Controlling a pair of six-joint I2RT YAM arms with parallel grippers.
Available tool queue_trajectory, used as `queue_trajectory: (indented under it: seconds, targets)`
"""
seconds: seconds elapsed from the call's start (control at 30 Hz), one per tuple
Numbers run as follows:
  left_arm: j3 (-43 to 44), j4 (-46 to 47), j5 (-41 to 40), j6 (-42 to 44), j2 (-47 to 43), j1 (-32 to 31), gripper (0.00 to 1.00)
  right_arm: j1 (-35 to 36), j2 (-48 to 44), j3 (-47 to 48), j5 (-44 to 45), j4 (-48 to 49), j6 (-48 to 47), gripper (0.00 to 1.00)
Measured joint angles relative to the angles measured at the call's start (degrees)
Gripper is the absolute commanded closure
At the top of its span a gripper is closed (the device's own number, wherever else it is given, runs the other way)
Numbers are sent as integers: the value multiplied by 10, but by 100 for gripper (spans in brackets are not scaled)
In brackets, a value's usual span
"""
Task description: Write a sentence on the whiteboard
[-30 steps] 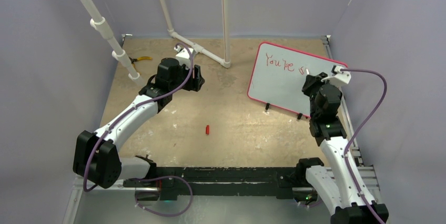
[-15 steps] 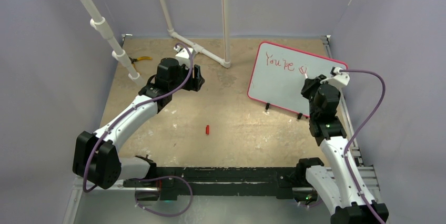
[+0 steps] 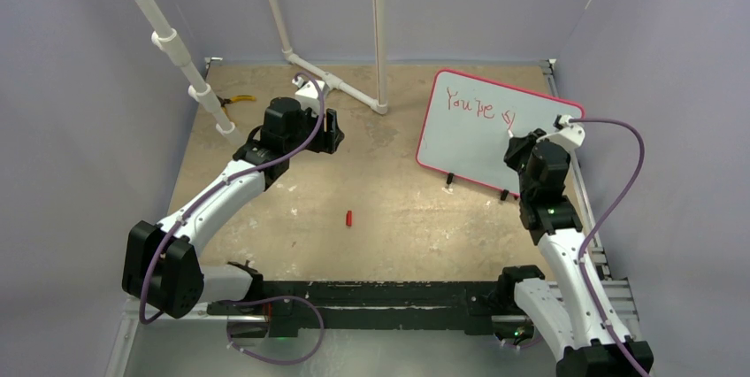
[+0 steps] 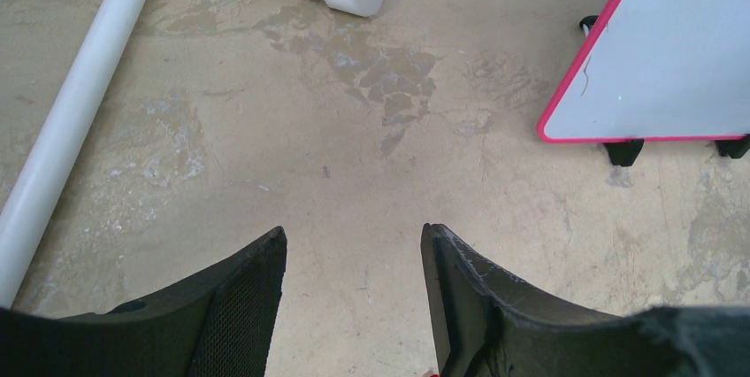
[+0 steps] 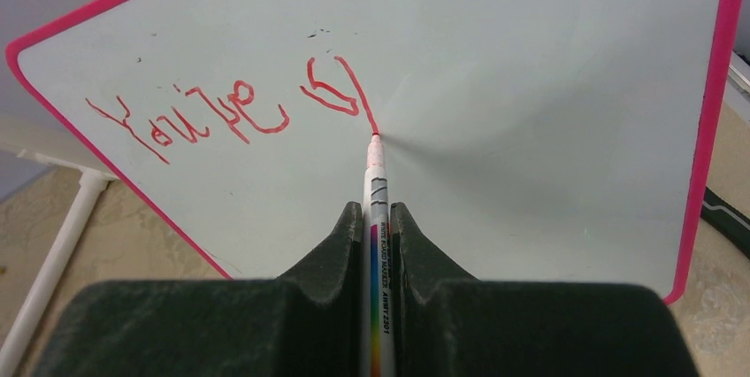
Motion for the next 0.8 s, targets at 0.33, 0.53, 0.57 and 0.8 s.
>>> queue_trajectory:
  seconds: [0.33, 0.53, 0.57, 0.8]
  targets:
    - [0, 1, 0, 0, 0, 0, 43, 0, -16, 13, -8, 1, -15, 100]
    - [0, 2, 0, 0, 0, 0, 43, 0, -14, 19, -7, 20, -24, 100]
    - [0, 2, 0, 0, 0, 0, 43, 0, -13, 19, -6, 23, -26, 100]
    - [0, 3, 0, 0, 0, 0, 43, 0, 1, 21, -3, 50, -32, 100]
